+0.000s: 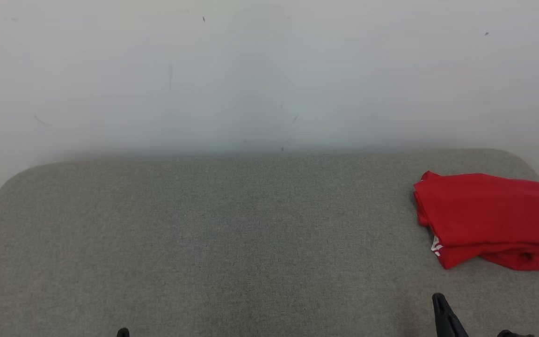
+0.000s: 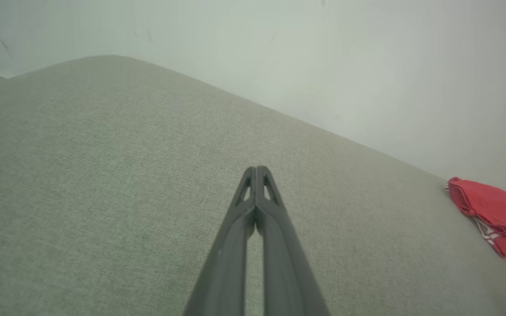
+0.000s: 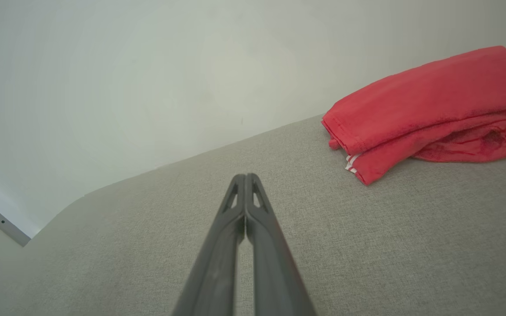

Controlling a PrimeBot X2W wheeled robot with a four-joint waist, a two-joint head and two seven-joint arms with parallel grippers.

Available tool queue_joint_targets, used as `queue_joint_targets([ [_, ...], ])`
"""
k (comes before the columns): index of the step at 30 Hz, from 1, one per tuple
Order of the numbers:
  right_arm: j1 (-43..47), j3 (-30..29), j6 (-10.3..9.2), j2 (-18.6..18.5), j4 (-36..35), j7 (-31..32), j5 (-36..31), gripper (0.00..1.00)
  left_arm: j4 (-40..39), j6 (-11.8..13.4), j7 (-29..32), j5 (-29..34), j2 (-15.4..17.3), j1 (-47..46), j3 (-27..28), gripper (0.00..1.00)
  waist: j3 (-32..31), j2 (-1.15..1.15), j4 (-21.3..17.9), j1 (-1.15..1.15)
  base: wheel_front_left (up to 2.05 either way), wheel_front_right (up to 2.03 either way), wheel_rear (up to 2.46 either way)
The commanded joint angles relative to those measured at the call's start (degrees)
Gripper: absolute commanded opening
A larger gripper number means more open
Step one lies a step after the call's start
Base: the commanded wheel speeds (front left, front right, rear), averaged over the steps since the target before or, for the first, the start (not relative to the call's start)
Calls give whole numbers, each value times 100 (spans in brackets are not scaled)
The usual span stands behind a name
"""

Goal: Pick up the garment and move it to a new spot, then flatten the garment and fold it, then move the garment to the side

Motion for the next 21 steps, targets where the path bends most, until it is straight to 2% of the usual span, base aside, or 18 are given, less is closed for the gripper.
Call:
queue_joint_targets([
  [1,-184,-34,-2,-9,-46,43,278,0,-67,-47,53,-271,24,-180,56,0,10,0,0,0,0,0,0],
  [21,-612,-162,-4,35,183,460,2087,0,5,-183,489,-2068,37,-490,329,0,127,0,3,0,0,0,0],
])
